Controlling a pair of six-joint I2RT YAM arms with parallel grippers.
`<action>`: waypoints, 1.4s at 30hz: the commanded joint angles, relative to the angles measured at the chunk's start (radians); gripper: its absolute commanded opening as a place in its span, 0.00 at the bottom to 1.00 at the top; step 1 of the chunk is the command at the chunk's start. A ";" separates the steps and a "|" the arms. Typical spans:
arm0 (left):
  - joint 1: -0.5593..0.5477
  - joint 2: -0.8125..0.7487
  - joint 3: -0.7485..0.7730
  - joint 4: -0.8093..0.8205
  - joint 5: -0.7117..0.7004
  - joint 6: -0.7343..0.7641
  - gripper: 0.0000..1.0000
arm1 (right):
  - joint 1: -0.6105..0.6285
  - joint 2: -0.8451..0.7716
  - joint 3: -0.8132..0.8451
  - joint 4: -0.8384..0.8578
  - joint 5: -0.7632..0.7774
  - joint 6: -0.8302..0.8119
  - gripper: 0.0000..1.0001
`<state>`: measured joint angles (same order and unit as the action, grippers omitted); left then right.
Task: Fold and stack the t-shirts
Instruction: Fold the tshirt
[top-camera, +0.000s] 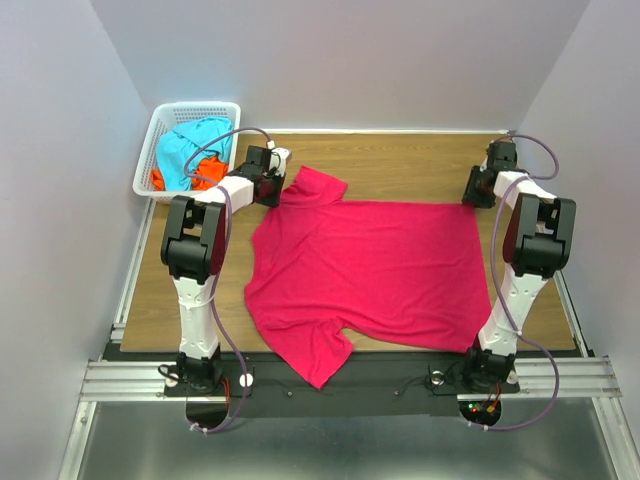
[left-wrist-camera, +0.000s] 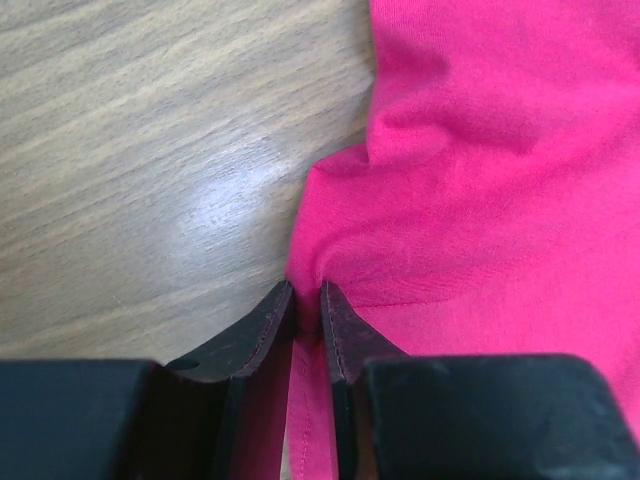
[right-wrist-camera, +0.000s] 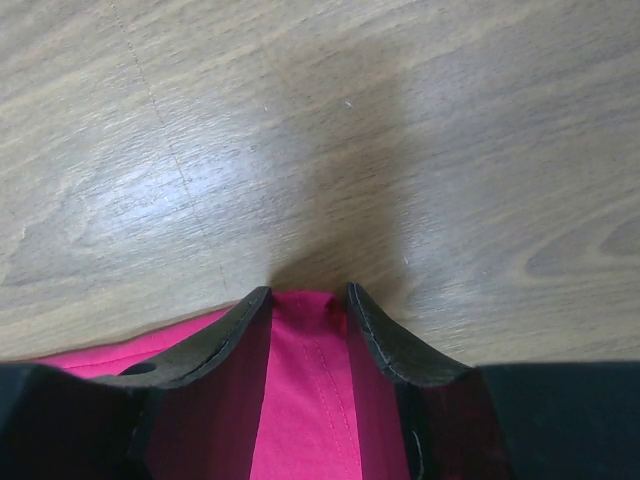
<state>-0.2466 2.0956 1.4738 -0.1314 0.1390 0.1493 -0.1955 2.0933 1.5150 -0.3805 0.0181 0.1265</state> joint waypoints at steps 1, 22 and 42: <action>0.006 0.026 0.019 -0.062 0.014 0.003 0.26 | -0.005 0.042 0.022 0.012 -0.012 -0.021 0.42; 0.038 -0.013 0.144 -0.080 -0.009 -0.001 0.05 | -0.005 -0.044 0.077 0.012 -0.026 -0.064 0.01; 0.044 -0.143 0.040 -0.043 -0.010 -0.022 0.04 | -0.007 -0.182 -0.007 0.037 0.003 -0.014 0.01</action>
<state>-0.2146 2.0556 1.5234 -0.1993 0.1421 0.1291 -0.1967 1.9919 1.5322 -0.3809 -0.0071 0.0952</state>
